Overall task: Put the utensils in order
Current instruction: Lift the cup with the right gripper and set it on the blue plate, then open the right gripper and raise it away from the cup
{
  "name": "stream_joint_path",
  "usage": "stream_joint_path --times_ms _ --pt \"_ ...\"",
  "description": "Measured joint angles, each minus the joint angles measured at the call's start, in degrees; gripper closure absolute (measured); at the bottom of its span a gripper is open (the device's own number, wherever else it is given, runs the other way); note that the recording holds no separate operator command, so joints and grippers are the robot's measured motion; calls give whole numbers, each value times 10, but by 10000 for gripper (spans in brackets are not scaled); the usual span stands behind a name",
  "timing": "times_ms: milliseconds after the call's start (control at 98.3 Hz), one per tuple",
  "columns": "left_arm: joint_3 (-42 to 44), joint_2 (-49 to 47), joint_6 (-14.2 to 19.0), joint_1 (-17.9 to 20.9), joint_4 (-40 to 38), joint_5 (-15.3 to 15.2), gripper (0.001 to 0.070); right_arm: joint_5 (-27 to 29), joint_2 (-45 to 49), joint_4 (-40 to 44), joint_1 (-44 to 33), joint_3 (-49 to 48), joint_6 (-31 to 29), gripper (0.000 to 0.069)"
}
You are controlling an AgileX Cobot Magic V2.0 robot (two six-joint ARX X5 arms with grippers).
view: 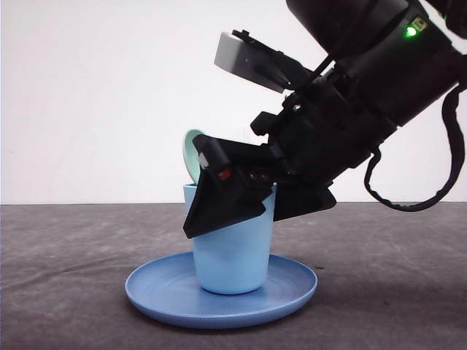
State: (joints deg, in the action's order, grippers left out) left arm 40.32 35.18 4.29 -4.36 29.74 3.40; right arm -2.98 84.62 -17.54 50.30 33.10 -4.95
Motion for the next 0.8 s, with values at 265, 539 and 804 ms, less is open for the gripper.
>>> stream_joint_path --times_ms 265,539,804 --pt "0 0 0 0 0 0 474 0 0 0 6 0 0 200" --pt "0 0 0 0 -2 0 474 -1 0 8 6 0 -4 12" --pt "0 0 0 0 -3 0 474 0 -80 193 6 31 -5 12"
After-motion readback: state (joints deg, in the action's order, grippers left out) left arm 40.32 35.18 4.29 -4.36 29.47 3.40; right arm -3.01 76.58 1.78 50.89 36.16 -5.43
